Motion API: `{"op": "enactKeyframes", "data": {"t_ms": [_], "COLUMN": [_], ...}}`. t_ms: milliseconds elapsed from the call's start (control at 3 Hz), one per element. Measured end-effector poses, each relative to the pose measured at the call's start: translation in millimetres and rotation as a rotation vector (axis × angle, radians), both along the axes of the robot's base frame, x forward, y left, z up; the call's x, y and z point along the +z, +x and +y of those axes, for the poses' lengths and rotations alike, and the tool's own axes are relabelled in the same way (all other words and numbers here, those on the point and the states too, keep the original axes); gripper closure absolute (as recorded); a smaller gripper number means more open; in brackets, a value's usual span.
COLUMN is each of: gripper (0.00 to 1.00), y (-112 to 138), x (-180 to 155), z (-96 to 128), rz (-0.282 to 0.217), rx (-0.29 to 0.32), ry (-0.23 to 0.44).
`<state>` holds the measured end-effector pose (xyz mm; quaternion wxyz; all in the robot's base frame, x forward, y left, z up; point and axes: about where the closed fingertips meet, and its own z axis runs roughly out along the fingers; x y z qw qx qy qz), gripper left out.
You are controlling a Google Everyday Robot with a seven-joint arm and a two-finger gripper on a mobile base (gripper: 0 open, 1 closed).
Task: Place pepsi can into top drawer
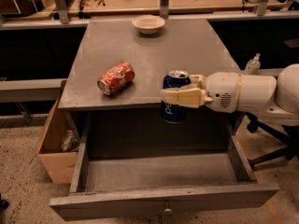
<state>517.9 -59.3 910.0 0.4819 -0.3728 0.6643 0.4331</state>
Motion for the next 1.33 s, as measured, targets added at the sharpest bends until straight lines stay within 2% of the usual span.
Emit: {"op": "enactKeyframes", "data": {"t_ms": [333,667,1000,1333], "gripper": [1.0,1.0,1.0,1.0], "y": [-5.4,-8.9,-6.3,-5.7], "x": [-28.5,-71.3,-104.4,-129.9], "z": [16.0,42.7,60.1,73.7], "rz": [-0.02,-0.074,-0.128,-0.16], "rx": [0.033,0.123,0.213,0.267], "ry": [0.031,0.085,0.089,0.056]}}
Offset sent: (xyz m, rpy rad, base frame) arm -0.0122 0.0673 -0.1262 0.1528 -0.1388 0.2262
